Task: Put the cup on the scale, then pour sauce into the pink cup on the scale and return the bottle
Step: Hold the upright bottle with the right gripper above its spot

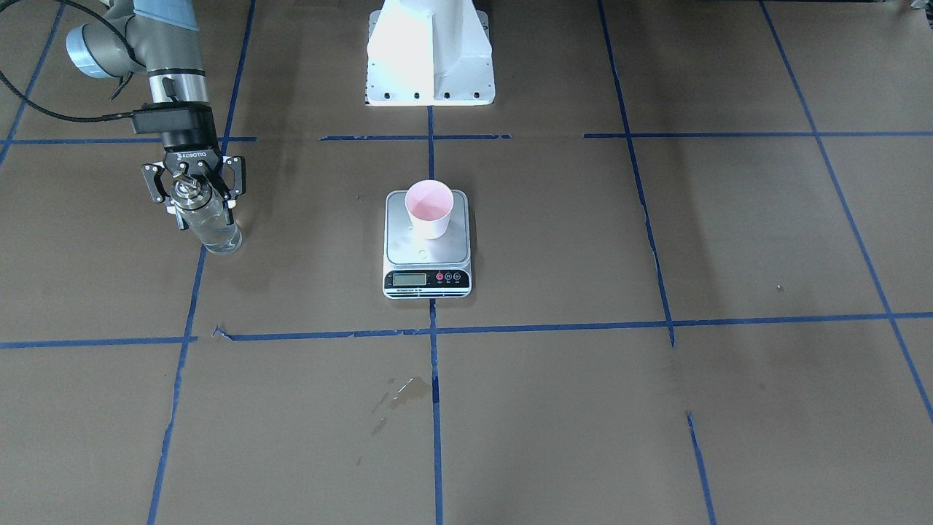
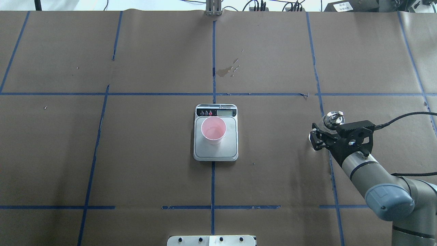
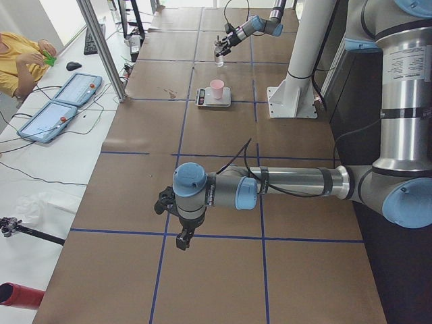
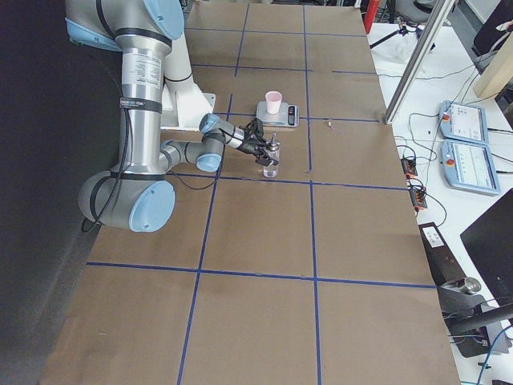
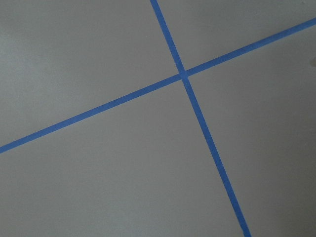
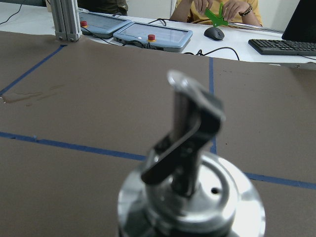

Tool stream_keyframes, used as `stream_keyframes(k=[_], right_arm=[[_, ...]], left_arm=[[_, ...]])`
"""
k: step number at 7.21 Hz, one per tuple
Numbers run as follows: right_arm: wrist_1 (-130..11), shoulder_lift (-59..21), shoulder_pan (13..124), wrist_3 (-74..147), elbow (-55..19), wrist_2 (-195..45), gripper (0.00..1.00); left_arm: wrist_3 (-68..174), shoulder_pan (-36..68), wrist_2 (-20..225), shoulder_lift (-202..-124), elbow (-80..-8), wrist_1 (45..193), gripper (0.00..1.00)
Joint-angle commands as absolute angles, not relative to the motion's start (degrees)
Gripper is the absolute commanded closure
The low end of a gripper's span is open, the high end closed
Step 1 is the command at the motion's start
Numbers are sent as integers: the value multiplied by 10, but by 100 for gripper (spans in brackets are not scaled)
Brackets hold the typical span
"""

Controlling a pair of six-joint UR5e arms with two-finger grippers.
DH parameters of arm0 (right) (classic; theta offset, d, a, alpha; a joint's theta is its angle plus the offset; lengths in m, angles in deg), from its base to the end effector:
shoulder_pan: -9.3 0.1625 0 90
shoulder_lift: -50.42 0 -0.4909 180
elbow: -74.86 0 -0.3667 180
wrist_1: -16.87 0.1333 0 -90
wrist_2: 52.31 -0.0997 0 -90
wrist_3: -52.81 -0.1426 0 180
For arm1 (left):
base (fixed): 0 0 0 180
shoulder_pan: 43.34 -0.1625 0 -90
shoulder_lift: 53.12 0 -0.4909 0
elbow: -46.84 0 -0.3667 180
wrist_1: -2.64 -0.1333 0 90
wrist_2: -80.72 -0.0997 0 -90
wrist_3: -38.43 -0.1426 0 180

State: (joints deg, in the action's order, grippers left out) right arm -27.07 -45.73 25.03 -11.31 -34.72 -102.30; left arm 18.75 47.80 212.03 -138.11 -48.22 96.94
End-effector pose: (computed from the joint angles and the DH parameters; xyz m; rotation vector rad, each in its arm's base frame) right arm -0.3710 -0.3382 0.5350 0.9412 -0.7014 0.2058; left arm -0.0477 -0.4305 0.7504 0.2026 0.6991 0.3366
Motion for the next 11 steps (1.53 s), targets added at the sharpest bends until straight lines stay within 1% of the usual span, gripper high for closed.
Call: stream_keyframes(k=[1, 5, 7, 8, 11], right_arm=[[-271, -457, 250, -114, -347, -1029, 47], [-271, -457, 250, -113, -347, -1037, 42], [-272, -457, 250, -112, -347, -1037, 33], [-272, -457, 250, -113, -347, -1038, 0], [-272, -458, 250, -113, -349, -1040, 0]], left_arm=[[187, 478, 2120, -1381, -483, 969, 0], [187, 478, 2120, -1381, -483, 969, 0], [187, 478, 2120, -1381, -484, 969, 0], [187, 478, 2120, -1381, -483, 969, 0], [187, 478, 2120, -1381, -485, 969, 0]])
